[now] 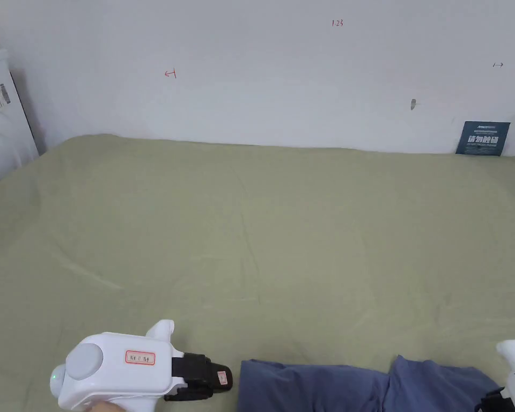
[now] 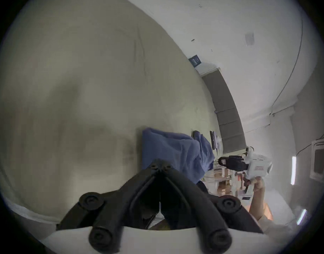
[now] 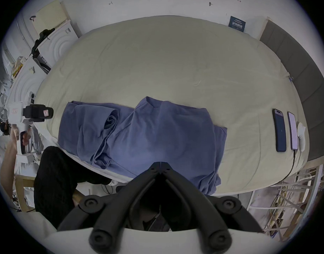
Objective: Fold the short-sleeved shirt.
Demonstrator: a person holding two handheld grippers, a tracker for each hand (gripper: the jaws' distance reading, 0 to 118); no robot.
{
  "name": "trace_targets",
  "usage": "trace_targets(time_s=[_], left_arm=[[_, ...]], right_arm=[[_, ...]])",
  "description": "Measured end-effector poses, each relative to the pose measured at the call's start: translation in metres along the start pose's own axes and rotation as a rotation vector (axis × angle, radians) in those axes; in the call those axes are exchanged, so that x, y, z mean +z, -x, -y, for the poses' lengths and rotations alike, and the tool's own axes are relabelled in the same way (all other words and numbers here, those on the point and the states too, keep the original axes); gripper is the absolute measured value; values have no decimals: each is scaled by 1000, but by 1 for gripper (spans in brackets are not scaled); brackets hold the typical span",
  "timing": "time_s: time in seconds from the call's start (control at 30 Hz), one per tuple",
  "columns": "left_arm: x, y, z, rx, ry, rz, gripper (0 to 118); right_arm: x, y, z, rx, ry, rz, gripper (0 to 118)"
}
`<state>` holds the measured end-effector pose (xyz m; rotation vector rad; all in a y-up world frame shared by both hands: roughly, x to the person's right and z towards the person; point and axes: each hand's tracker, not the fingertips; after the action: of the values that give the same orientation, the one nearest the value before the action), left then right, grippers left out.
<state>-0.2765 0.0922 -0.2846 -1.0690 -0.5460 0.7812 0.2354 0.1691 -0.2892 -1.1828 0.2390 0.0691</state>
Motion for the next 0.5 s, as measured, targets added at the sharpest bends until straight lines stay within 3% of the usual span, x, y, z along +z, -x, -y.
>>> trace_targets(time_s=[0.07, 0.1, 0.3, 0.37, 0.43, 0.5], left_arm=[[-12, 6, 5, 14, 8, 7, 106], [-19, 9, 7, 16, 7, 18, 118], [-52, 14, 16, 128, 5, 249, 118], [-70, 11, 18, 106, 85, 246, 118], [-75, -1, 24, 46, 30, 198, 118], [-74, -4, 23, 79, 35, 208, 113]], right_arm=[[0, -1, 0, -10, -2, -5, 0], [1, -1, 0, -12, -3, -8, 0], [7, -2, 0, -12, -3, -7, 0], [9, -3, 0, -12, -6, -4, 0], [7, -6, -1, -17, -7, -1, 0], [7, -7, 0, -22, -7, -4, 0]])
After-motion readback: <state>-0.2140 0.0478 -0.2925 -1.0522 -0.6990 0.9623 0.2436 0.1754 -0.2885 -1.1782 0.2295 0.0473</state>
